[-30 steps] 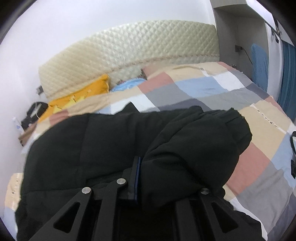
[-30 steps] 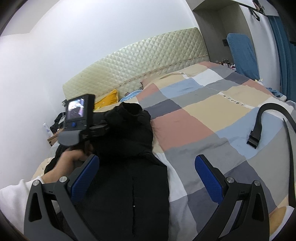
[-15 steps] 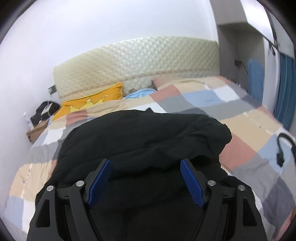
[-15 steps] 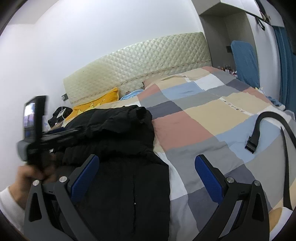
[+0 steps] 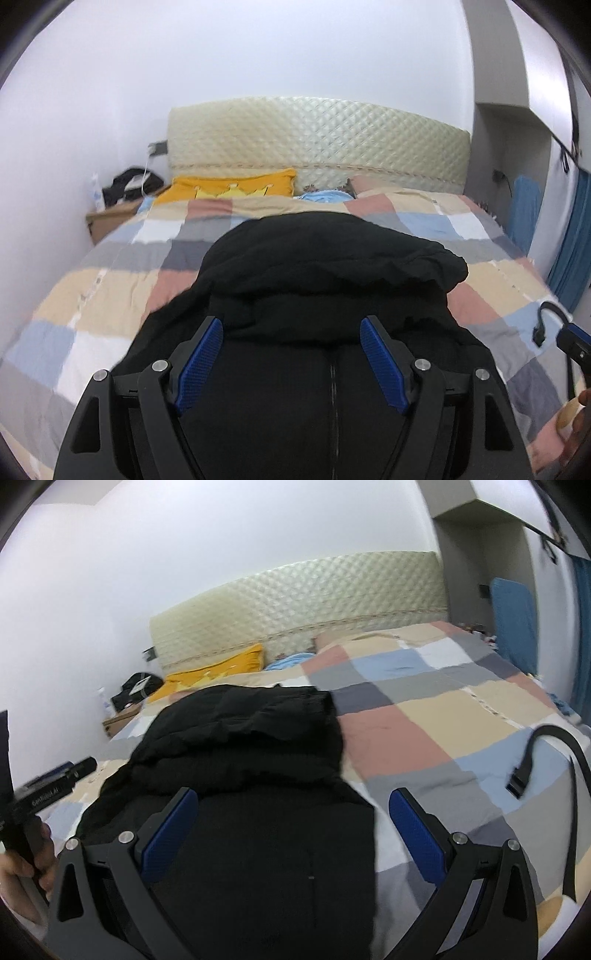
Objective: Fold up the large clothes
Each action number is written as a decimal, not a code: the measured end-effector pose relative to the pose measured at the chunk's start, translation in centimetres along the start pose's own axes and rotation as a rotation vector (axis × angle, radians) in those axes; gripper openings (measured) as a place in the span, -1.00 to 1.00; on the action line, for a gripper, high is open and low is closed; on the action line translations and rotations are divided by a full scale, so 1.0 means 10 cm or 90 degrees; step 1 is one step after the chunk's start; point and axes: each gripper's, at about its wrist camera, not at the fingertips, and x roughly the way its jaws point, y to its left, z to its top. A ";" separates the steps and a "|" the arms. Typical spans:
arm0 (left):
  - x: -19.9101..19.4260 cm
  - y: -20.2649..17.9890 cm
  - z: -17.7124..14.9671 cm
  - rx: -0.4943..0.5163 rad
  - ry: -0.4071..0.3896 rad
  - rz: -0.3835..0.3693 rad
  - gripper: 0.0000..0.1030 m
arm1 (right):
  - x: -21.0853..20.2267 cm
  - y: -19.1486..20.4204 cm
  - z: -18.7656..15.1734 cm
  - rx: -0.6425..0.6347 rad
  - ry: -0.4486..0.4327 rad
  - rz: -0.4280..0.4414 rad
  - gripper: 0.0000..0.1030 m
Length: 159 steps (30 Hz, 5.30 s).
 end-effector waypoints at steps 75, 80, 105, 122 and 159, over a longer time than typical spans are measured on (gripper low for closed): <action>0.44 0.16 -0.46 -0.056 0.144 -0.036 0.49 | 0.84 -0.16 -0.17 -0.017 0.253 0.047 -0.13; 0.41 0.15 -0.47 -0.056 0.146 -0.040 0.49 | 0.57 -0.20 -0.35 0.021 0.285 0.047 -0.13; 0.39 0.28 -0.79 -0.021 0.213 -0.055 0.49 | 0.49 -0.77 -1.08 0.278 0.515 -0.048 0.60; 0.34 0.90 -0.72 -0.126 0.293 -0.105 0.49 | 0.68 -0.71 -1.53 0.412 0.494 0.036 0.96; 0.64 2.49 -1.30 -0.245 0.497 -0.309 0.75 | 0.64 -0.47 -1.22 0.424 0.389 0.220 0.18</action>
